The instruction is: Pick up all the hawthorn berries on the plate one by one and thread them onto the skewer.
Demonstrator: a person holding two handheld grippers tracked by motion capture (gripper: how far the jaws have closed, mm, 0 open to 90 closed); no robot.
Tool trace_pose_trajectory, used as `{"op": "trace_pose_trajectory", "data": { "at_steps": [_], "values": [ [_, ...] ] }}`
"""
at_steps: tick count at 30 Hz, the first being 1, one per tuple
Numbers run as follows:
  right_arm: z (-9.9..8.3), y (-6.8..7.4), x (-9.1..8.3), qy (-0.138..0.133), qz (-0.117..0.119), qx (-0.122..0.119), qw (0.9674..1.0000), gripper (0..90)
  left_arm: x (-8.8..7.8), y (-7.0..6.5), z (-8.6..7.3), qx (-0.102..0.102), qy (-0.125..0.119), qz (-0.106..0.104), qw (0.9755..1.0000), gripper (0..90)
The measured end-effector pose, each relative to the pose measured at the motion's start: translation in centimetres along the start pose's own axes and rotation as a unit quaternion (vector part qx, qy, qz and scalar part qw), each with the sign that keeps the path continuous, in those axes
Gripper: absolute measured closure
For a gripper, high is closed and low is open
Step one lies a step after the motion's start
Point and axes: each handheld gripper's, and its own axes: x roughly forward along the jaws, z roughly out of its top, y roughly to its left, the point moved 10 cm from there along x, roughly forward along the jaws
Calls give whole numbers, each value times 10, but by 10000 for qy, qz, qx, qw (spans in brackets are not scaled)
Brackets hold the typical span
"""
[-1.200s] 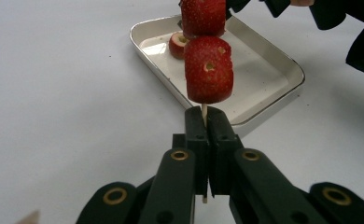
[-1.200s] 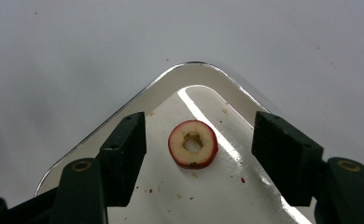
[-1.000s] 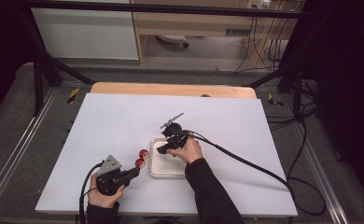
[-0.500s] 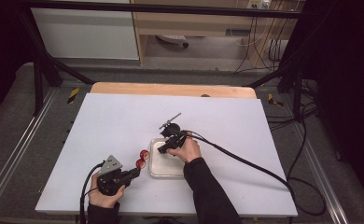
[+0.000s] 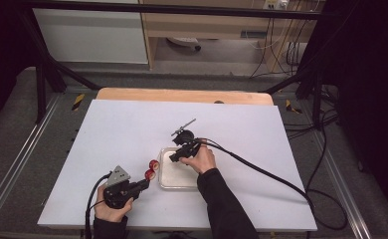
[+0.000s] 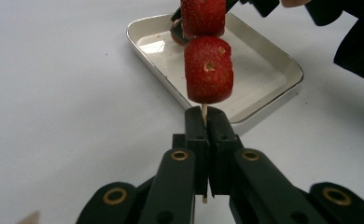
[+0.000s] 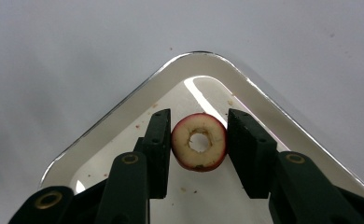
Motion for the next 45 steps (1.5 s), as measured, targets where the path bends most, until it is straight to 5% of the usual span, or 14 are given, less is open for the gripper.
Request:
{"op": "trace_pose_trajectory", "data": {
  "at_steps": [5,12,21,26,38,45],
  "values": [
    [4,4,-21,-298,10,39,9995,614,1,-3,1,2,-21,6,10000,882],
    [-2,5,-48,-983,171,287,9946,615,6,-11,3,52,-36,-24,10000,882],
    [-20,0,-72,-1877,434,710,9787,615,12,-23,7,98,-93,-50,9999,882],
    [-27,-1,-84,-2467,600,989,9622,615,18,-32,10,155,-167,-126,9997,882],
    [-25,-1,-104,-3691,898,1740,9085,616,28,-52,11,40,-164,0,9999,882],
    [-17,-5,-115,-4137,947,2006,8830,616,30,-64,12,-106,-243,-22,9996,882]
  ]
}}
